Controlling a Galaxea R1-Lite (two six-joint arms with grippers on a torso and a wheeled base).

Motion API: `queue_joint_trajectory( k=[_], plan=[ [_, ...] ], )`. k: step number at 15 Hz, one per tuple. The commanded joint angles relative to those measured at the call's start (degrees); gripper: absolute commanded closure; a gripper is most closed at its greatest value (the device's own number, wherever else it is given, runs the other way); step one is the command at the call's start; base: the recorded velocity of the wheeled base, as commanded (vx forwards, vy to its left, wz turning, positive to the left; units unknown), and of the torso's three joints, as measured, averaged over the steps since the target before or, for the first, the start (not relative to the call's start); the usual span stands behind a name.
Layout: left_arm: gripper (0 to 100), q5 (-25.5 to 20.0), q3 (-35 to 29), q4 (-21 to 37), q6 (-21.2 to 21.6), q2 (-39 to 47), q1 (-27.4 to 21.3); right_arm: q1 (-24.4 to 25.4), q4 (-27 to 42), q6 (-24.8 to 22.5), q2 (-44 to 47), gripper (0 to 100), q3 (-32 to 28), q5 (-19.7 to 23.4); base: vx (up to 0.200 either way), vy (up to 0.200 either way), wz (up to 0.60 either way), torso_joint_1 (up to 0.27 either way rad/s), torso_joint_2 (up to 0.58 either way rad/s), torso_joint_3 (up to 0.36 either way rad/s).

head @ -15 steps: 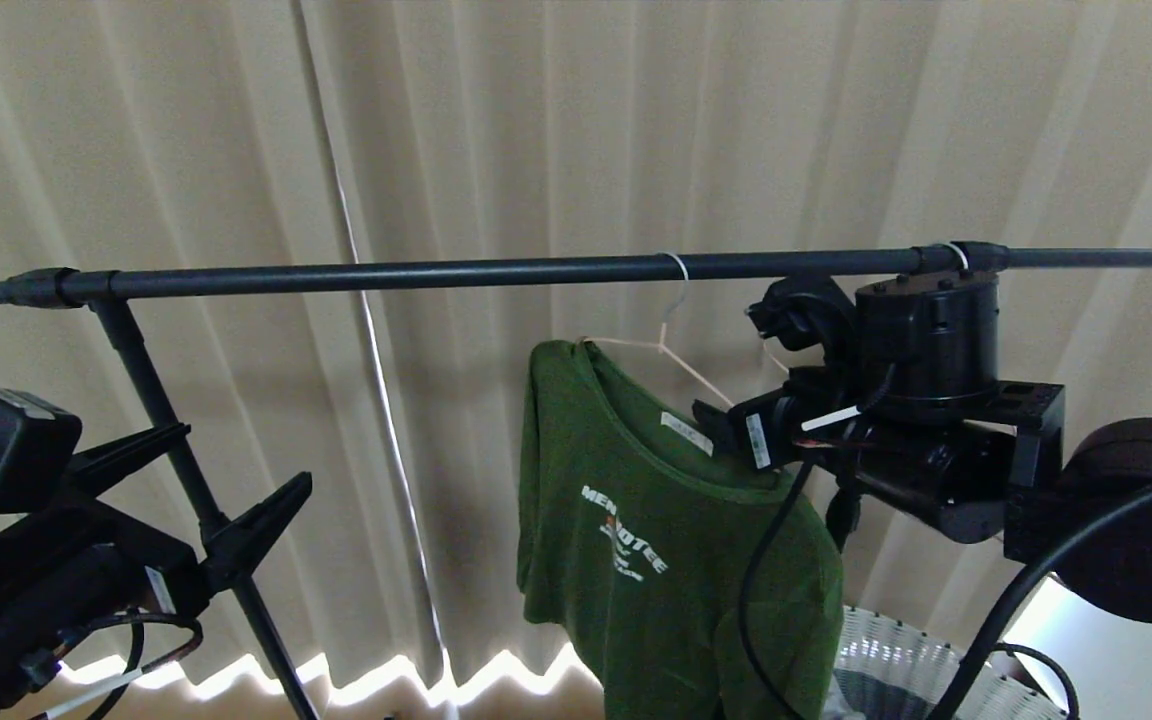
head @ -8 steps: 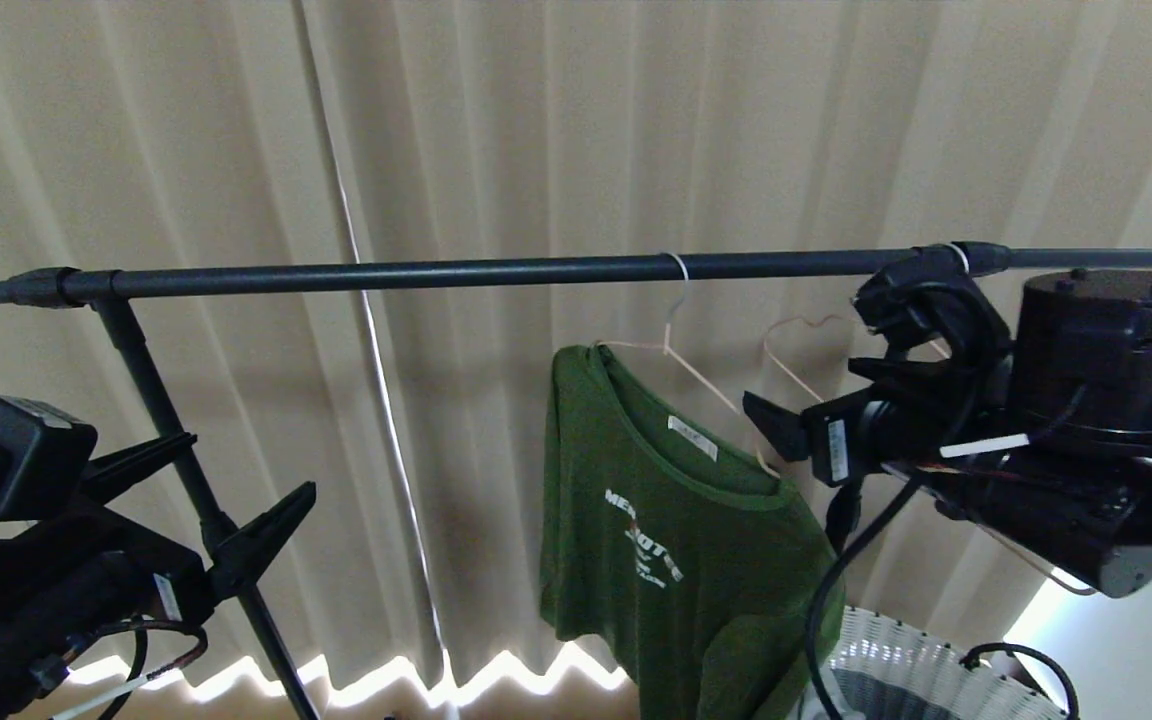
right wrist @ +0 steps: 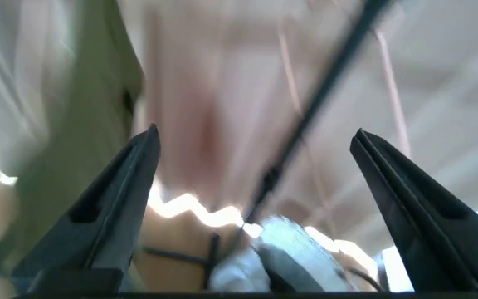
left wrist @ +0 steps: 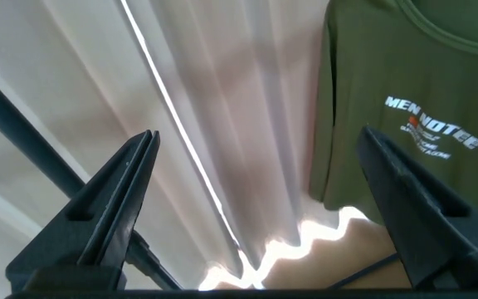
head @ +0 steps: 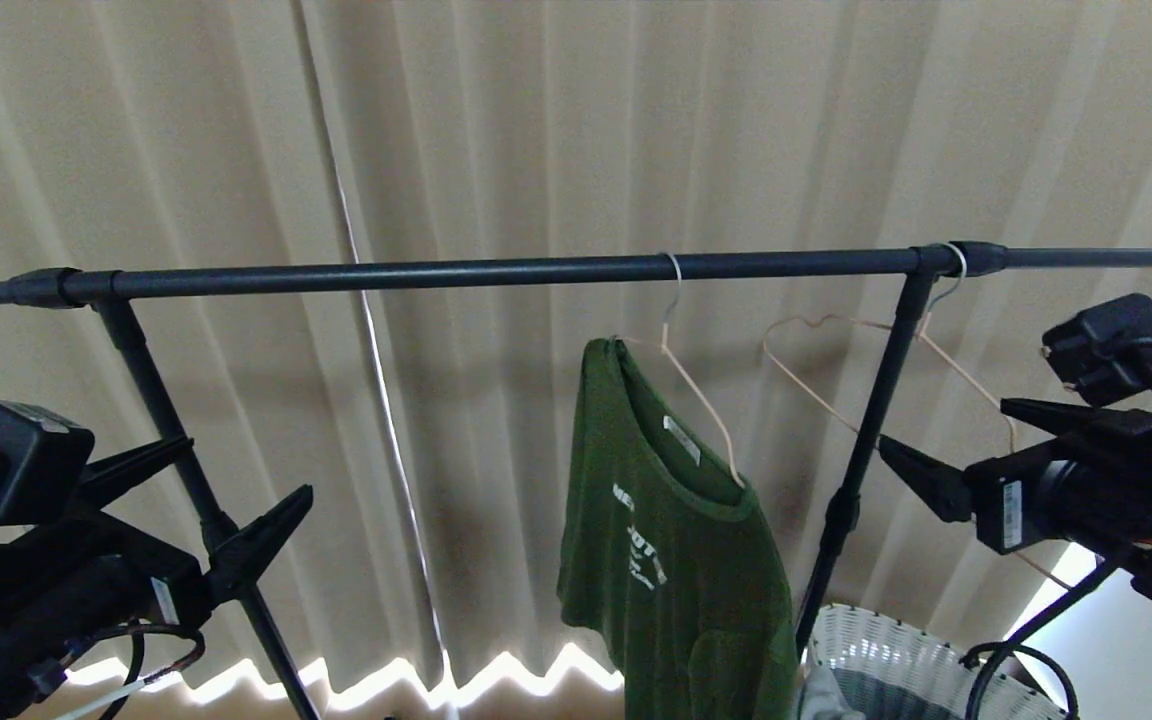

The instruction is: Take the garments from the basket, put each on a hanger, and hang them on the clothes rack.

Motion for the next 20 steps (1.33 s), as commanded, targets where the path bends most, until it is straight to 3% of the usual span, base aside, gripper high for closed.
queue_joint_trajectory(
  k=[1,13,17,19,20],
  plan=[
    [0,0.0,-0.1,0.0,0.0,-0.1,0.0,-1.5,-0.2,-0.4,-3.8,0,1.7,0.0,0.0,0.0,0.0,0.0,0.0,0.0],
    [0,0.1,0.0,0.0,0.0,-1.6,0.2,-2.4,-1.1,-0.9,-7.4,0,6.9,-0.1,-0.183,0.0,0.0,0.001,0.0,0.003],
    [0,0.1,2.6,-0.3,0.3,-2.6,0.1,-6.9,-1.9,2.0,-9.0,0,9.1,0.4,-0.2,0.0,0.0,-0.001,0.0,0.004],
    [0,0.1,2.8,-0.3,0.3,-2.9,0.1,-7.0,-2.0,2.1,-9.3,0,9.4,0.6,0.0,0.0,0.0,0.0,0.0,0.0],
    [0,0.1,4.5,0.2,0.1,-7.0,0.1,-7.3,-2.2,2.3,-12.1,0,14.2,1.7,0.0,0.0,0.0,0.0,0.0,0.0]
  ],
)
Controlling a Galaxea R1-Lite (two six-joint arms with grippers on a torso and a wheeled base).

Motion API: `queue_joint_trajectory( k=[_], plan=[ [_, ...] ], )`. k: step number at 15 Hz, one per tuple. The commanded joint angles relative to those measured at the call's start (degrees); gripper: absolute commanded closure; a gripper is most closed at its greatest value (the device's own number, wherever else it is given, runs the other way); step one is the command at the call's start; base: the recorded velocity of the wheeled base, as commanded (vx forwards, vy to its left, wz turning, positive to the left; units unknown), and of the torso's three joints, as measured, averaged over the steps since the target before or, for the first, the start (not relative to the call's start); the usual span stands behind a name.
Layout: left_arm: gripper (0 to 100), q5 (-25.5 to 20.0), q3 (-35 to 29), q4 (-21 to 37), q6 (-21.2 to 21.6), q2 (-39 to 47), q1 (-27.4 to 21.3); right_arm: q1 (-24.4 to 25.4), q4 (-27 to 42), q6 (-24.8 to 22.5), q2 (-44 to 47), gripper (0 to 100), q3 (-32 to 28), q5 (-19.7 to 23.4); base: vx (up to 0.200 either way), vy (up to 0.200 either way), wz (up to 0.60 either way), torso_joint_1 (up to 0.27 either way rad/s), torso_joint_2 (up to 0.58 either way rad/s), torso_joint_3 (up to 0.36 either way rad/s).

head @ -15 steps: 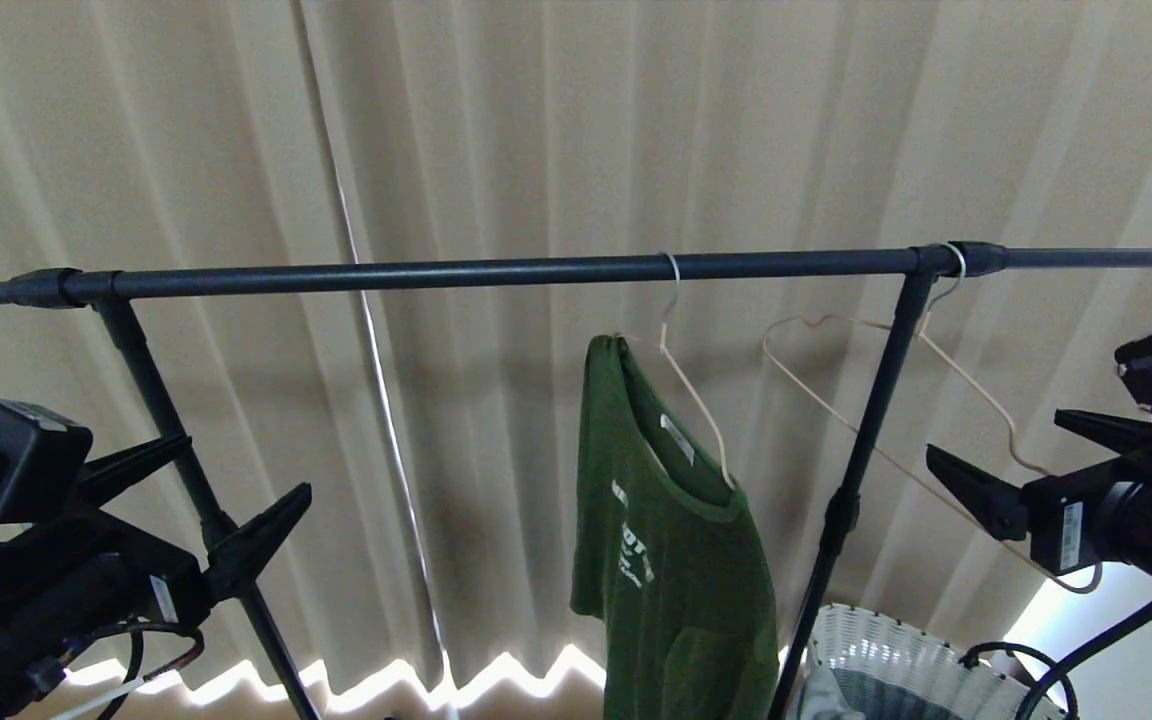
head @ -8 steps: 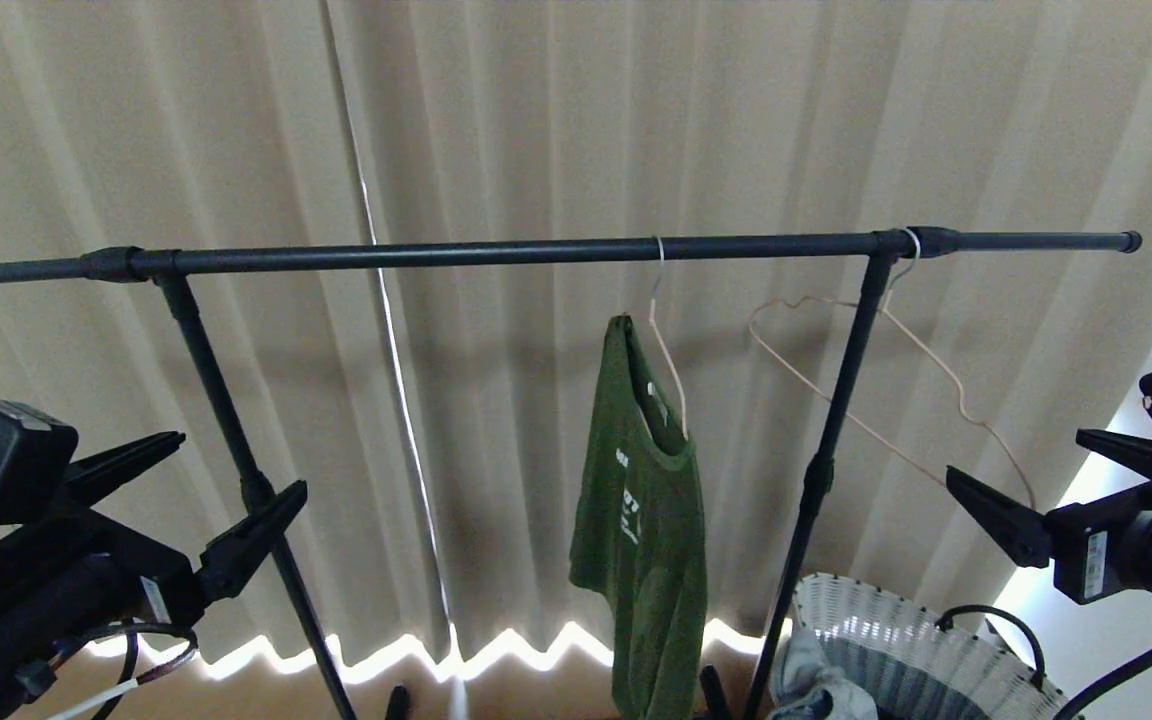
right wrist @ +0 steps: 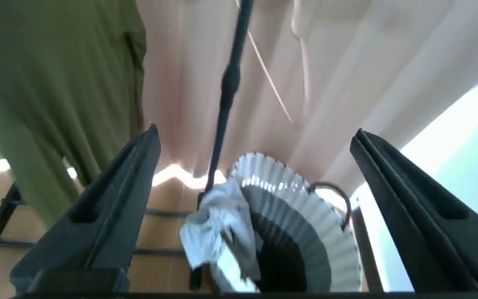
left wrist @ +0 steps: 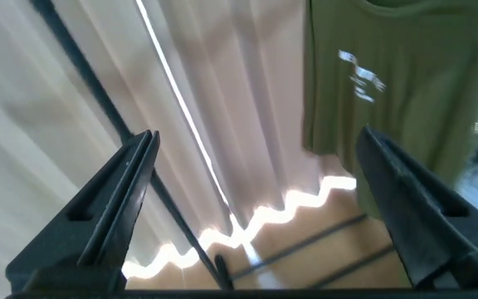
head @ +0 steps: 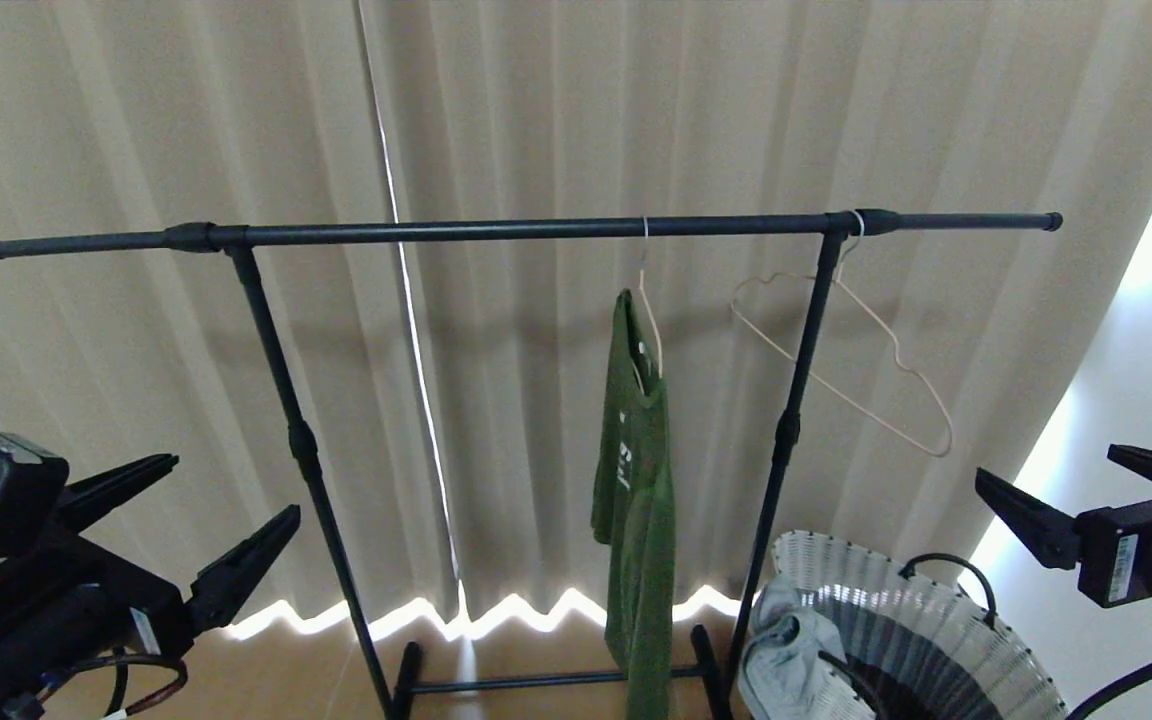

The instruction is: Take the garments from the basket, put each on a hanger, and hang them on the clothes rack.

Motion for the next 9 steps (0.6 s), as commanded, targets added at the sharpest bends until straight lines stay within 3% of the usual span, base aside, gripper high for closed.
queue_joint_trajectory(
  k=[1,3,4,9],
  plan=[
    [0,0.2,1.8,0.4,-0.2,-5.0,0.0,-0.5,-0.2,0.1,-3.5,0,5.1,1.6,0.0,0.0,0.0,0.0,0.0,0.0],
    [0,1.5,0.1,4.7,0.2,-6.4,0.1,-0.5,0.5,0.7,-4.4,0,7.0,7.5,0.0,0.0,0.0,0.0,0.0,0.0],
    [0,2.0,-0.3,6.0,0.2,-6.6,0.1,-0.5,0.4,0.8,-4.4,0,7.4,7.9,0.0,0.0,0.0,0.0,0.0,0.0],
    [0,3.6,-10.2,37.4,-5.4,-12.2,4.7,-0.5,0.5,0.7,-4.3,0,13.5,8.2,0.0,0.0,0.0,0.0,0.0,0.0]
  ],
)
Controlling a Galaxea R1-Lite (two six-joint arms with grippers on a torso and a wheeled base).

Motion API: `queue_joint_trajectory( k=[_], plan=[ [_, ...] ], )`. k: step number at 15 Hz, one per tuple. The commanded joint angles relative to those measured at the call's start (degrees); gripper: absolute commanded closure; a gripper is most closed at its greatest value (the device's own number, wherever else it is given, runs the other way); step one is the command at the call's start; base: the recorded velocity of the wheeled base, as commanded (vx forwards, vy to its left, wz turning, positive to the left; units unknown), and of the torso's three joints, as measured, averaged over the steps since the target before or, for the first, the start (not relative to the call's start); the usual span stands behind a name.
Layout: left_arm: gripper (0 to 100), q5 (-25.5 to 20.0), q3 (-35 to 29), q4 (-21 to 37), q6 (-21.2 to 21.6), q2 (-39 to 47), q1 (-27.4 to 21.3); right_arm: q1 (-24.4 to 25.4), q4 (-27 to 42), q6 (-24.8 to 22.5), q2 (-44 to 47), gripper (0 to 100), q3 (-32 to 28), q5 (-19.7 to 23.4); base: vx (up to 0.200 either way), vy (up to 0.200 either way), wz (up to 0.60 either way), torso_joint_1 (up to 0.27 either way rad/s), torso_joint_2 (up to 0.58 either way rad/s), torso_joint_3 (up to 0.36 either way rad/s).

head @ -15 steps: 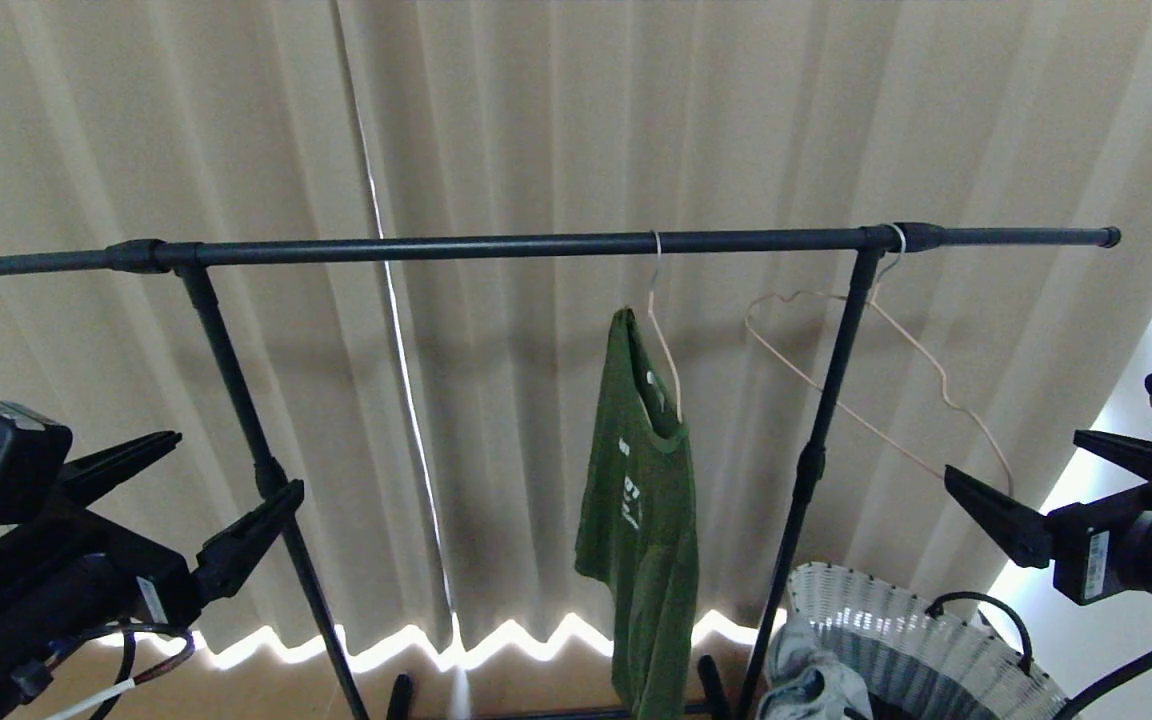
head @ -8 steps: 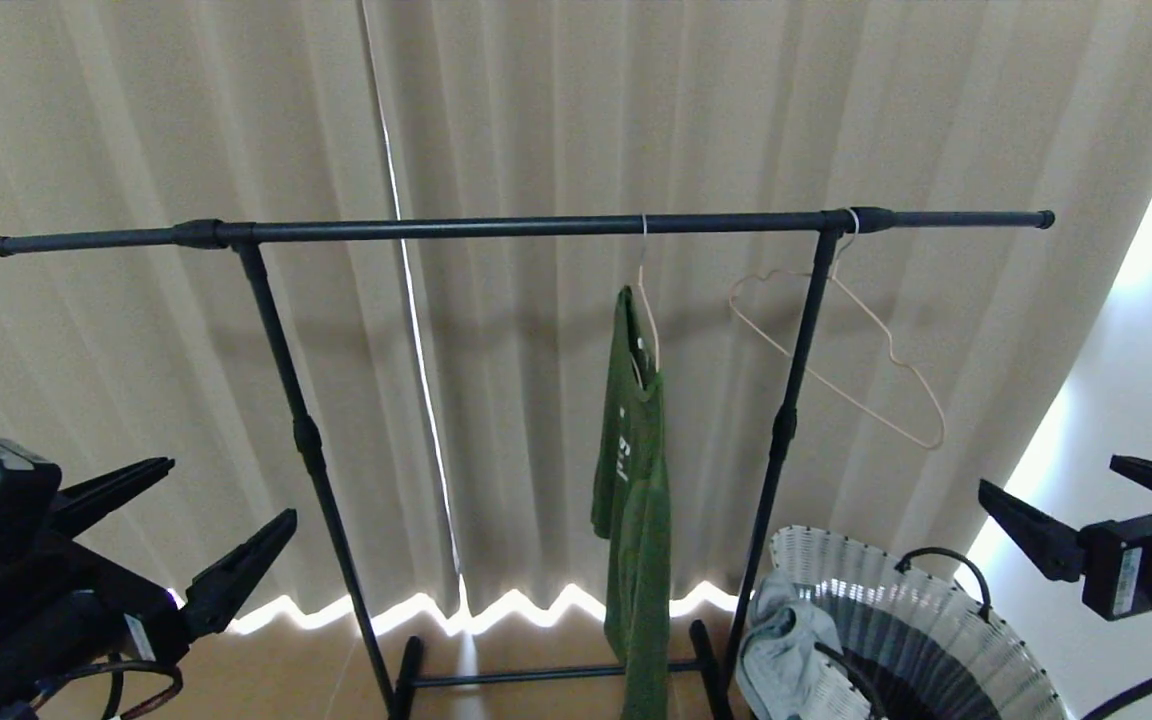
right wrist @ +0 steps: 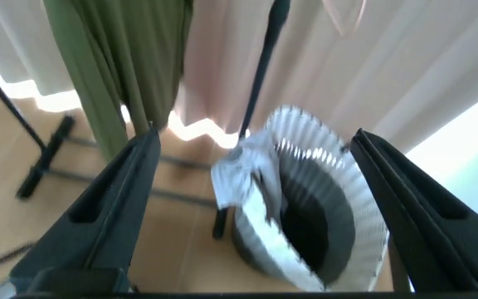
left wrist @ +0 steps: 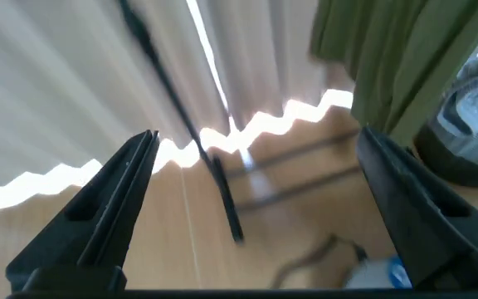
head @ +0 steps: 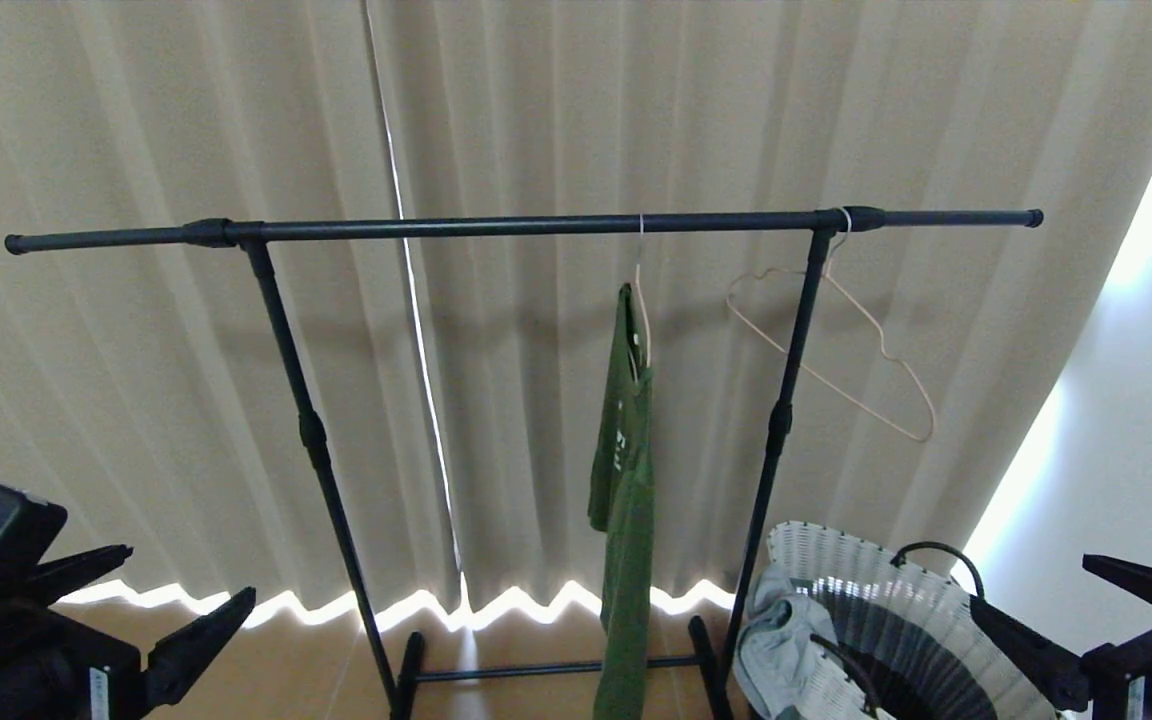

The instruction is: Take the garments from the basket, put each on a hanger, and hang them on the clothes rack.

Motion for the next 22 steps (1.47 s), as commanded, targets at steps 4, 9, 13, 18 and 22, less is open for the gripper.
queue_joint_trajectory(
  k=[4,9,13,18,22],
  plan=[
    [0,-0.3,-2.8,6.0,-1.8,-3.5,3.3,-1.7,0.0,-0.3,0.5,0,3.3,-0.5,0.0,0.0,0.0,0.0,0.0,0.0],
    [0,-0.3,-2.7,6.0,-1.7,-3.4,2.3,-2.5,-0.2,-0.5,-0.1,0,5.8,-0.6,0.0,0.0,0.0,0.0,0.0,0.0],
    [0,-0.3,-2.6,6.0,-1.8,-3.4,2.4,-2.5,0.0,-0.6,-0.3,0,6.0,-0.6,0.0,0.0,0.0,0.0,0.0,0.0],
    [0,-0.3,-2.0,5.9,-1.7,-3.3,2.3,-2.5,0.0,-0.7,-0.1,0,6.1,-0.6,0.0,0.0,0.0,0.0,0.0,0.0],
    [0,-0.4,-2.1,5.9,-1.7,-3.0,2.3,-2.5,-0.1,-1.0,-0.2,0,6.1,-0.6,0.0,0.0,0.0,0.0,0.0,0.0]
  ],
)
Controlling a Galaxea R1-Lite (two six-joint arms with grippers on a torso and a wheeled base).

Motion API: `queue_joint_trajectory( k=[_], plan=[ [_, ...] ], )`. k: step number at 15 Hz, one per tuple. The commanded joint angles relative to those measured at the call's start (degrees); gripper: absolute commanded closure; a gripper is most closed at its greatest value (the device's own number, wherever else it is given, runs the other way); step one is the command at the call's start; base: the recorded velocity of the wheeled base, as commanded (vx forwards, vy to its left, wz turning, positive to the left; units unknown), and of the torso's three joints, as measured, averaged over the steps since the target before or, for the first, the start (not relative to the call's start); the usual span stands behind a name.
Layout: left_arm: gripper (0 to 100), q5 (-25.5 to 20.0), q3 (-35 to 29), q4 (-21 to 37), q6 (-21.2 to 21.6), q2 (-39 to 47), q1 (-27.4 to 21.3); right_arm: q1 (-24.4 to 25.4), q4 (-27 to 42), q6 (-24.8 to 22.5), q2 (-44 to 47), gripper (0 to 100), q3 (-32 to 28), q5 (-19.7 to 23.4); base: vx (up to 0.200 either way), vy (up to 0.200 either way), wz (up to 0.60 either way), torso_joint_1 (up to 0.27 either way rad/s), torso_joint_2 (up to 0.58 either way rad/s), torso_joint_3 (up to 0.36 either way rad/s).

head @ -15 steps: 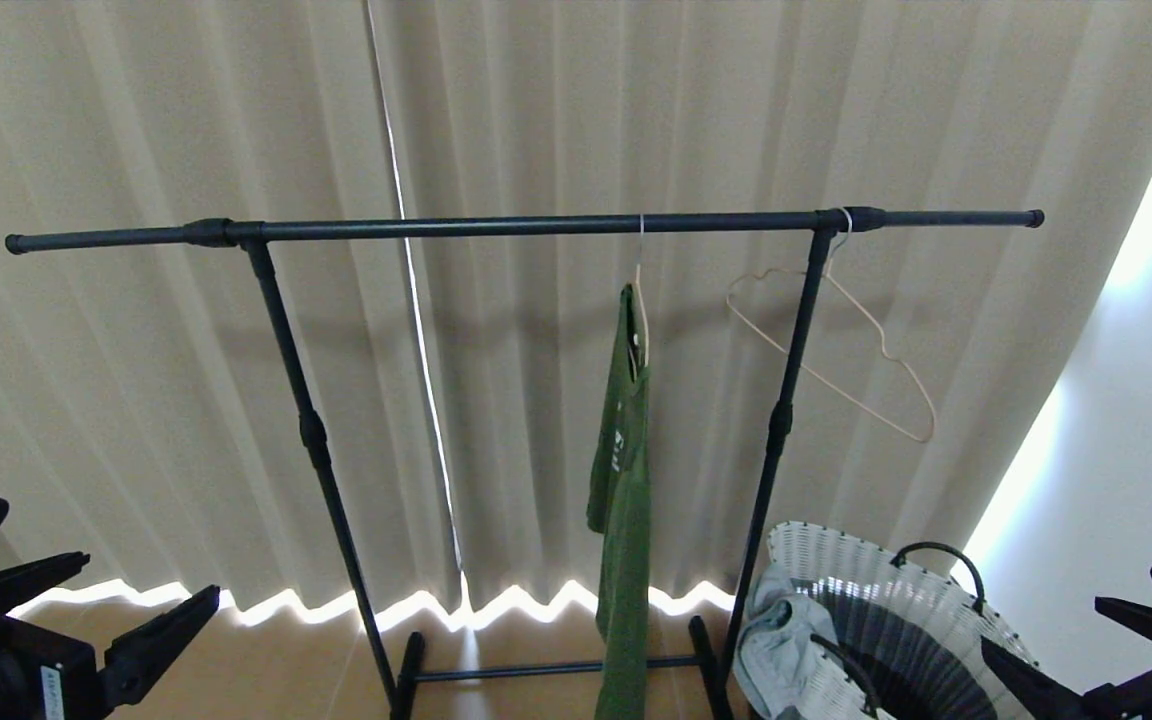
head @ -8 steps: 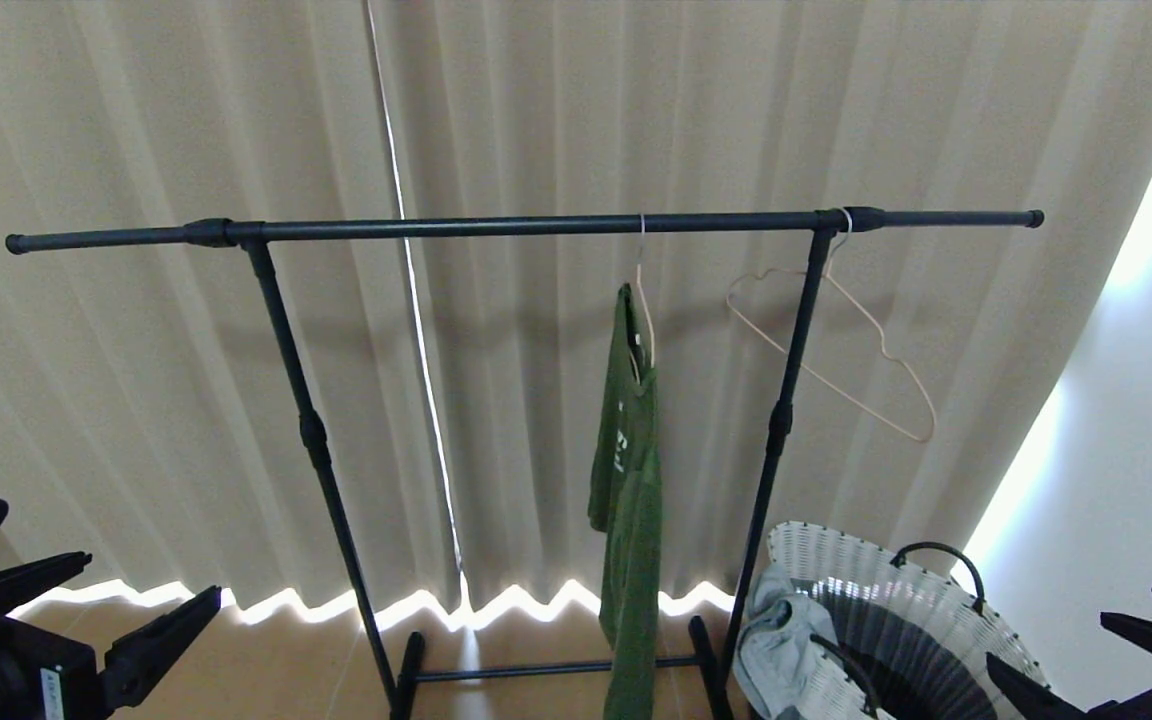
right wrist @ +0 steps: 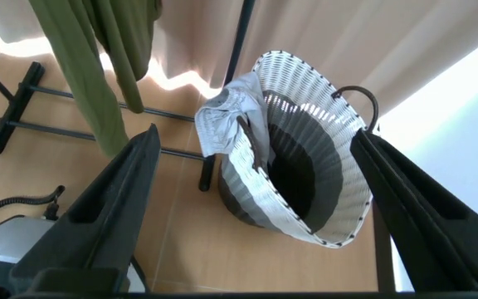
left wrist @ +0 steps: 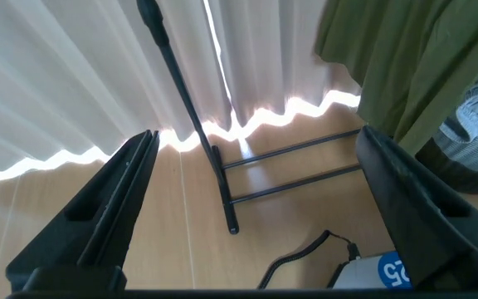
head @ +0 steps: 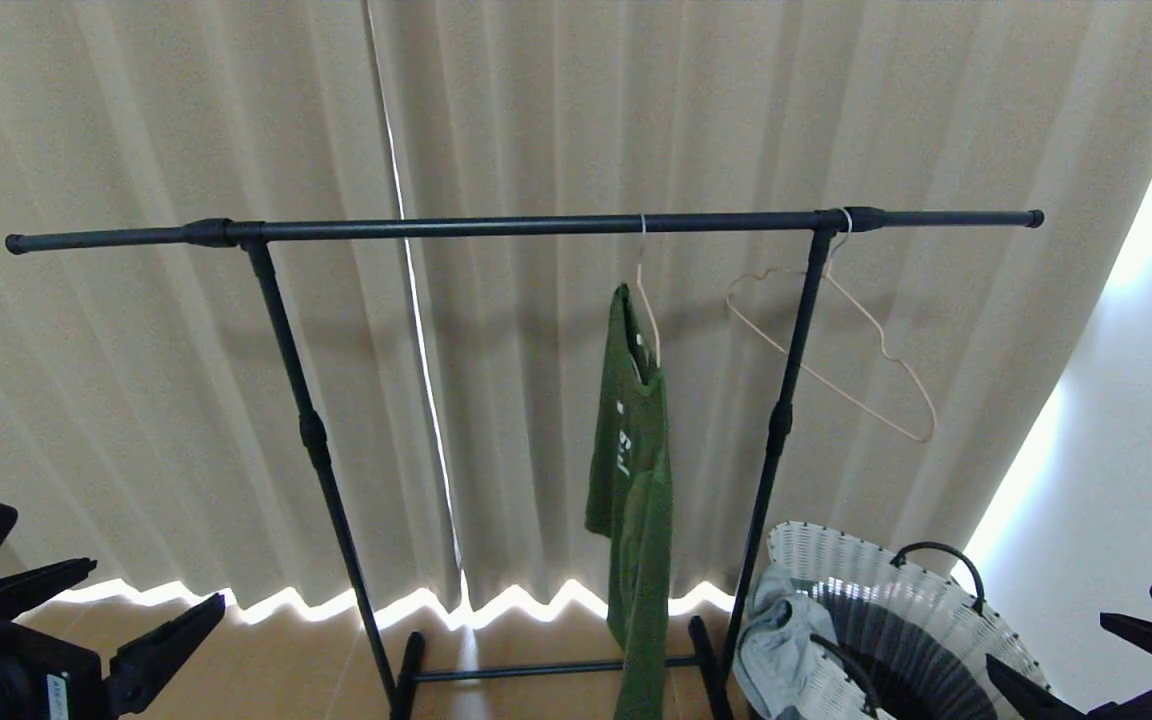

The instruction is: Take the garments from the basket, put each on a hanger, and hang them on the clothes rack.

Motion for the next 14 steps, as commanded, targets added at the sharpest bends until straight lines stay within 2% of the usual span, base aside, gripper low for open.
queue_joint_trajectory(
  k=[1,5,14],
  plan=[
    [0,0.0,-0.4,-0.2,0.0,0.2,0.0,0.0,-0.1,0.0,0.3,0,-0.1,0.0,0.0,0.0,0.0,0.0,0.0,0.0],
    [0,0.0,0.2,-3.1,-0.2,0.7,0.0,0.0,-0.1,0.0,0.2,0,0.0,0.0,0.0,0.0,0.0,-0.071,0.17,0.102],
    [0,-0.1,1.2,-3.4,0.1,1.1,0.0,-1.4,0.0,-1.6,0.0,0,0.5,-0.1,0.0,0.0,0.0,-0.19,0.49,0.288]
  ],
)
